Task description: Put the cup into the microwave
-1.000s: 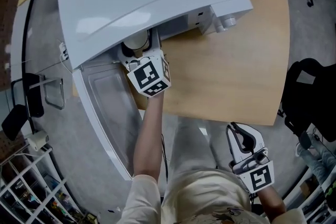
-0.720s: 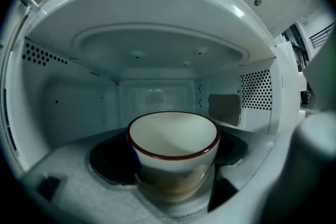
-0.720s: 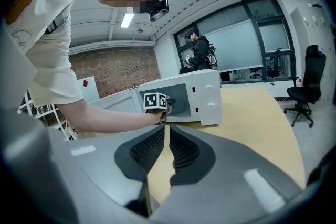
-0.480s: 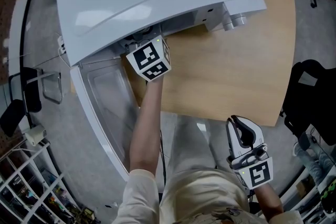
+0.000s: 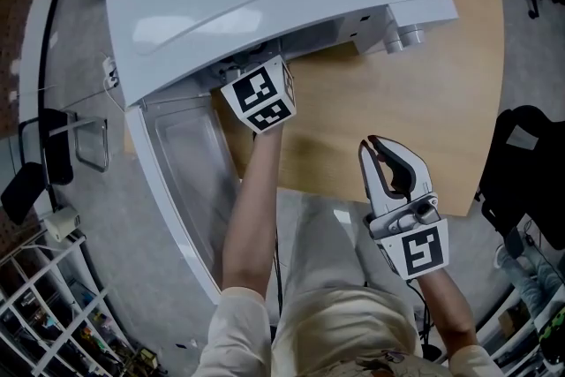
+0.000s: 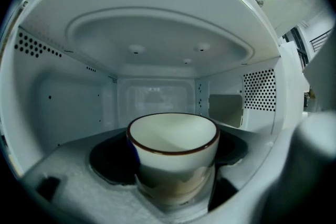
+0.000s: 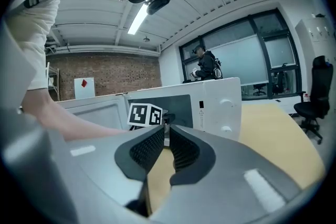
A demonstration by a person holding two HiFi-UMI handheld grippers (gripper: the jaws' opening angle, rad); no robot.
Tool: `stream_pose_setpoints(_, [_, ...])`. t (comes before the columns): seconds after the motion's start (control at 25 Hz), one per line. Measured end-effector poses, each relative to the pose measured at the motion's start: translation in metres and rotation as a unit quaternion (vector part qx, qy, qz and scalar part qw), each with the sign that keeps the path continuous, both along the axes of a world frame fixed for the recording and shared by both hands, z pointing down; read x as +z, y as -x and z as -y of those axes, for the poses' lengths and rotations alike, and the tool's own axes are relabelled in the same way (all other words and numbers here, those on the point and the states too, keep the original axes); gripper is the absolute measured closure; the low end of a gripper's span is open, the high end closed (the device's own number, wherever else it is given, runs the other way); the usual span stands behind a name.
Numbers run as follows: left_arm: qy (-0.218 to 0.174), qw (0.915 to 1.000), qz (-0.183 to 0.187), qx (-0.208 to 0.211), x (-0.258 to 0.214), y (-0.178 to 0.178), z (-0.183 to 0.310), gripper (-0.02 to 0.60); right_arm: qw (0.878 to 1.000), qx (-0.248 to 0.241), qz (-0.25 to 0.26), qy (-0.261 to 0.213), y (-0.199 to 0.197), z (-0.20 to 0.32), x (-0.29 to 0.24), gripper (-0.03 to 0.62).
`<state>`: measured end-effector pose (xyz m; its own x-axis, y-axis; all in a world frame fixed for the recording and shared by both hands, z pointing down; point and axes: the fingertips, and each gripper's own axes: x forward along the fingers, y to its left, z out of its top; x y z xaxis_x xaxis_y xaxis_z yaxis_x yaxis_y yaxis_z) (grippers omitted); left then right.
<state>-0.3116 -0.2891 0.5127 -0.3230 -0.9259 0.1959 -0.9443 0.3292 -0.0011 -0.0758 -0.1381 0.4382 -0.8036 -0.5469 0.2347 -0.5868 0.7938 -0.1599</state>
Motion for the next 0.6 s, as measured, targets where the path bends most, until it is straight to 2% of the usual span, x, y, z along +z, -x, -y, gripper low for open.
stream_pose_setpoints(0.32, [0.001,1.0000,-0.005,0.007,0.001,0.008,0.015,0.176,1.000,0.025,0.013,-0.003,0.018,0.020,0.004,0.554])
stream_pose_setpoints(0.48, [0.005,1.0000,-0.004,0.003,0.001,0.015,0.017,0.173,1.000,0.007,0.003,0.002,0.024,0.019,0.013,0.553])
stream_pose_setpoints(0.6, [-0.005,0.9999,0.013,0.004,-0.007,0.014,0.011,0.169,1.000,0.005,0.008,0.002,0.031,0.020,0.012,0.548])
